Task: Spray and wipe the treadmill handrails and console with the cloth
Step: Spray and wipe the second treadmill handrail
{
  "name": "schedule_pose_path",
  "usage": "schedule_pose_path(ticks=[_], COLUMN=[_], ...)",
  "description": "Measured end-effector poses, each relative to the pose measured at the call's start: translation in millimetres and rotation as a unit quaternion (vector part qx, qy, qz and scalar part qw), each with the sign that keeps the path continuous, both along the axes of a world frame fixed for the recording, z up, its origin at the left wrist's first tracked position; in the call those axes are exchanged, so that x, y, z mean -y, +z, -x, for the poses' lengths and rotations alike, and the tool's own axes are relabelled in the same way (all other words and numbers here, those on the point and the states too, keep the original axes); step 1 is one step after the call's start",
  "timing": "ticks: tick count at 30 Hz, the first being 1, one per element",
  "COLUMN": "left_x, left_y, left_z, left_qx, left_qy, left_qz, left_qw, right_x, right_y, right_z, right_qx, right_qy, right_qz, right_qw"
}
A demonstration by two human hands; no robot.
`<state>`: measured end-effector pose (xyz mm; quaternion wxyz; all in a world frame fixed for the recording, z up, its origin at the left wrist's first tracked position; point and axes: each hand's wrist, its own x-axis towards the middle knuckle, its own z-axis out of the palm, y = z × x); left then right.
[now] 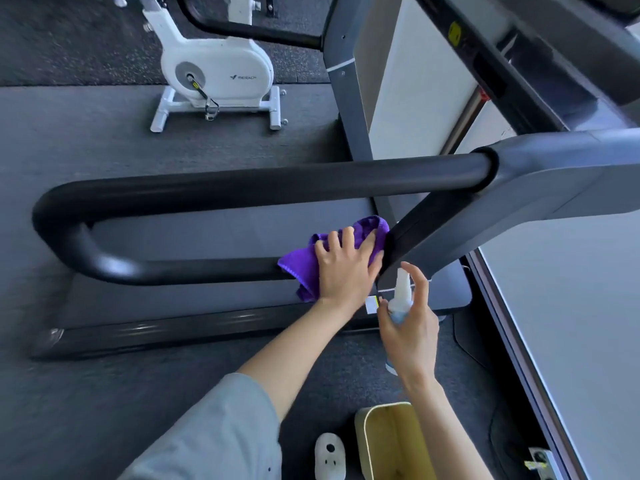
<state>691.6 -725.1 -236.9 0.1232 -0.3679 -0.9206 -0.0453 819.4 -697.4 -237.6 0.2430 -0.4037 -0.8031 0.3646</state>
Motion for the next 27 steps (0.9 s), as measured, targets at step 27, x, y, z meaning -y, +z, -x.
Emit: schedule_pose_path(ticks=[27], left_x=[141], left_y=[2], left_z=[72], left_qx=[-0.092], left_qy=[0.029], left_qz=[-0.063], left_qw=[0.993], right_x=[50], right_y=[20], right_z=[40], right_qx=[-0.021], right_qy=[0.084], right_qz=[-0.01], right_qw=[0.996])
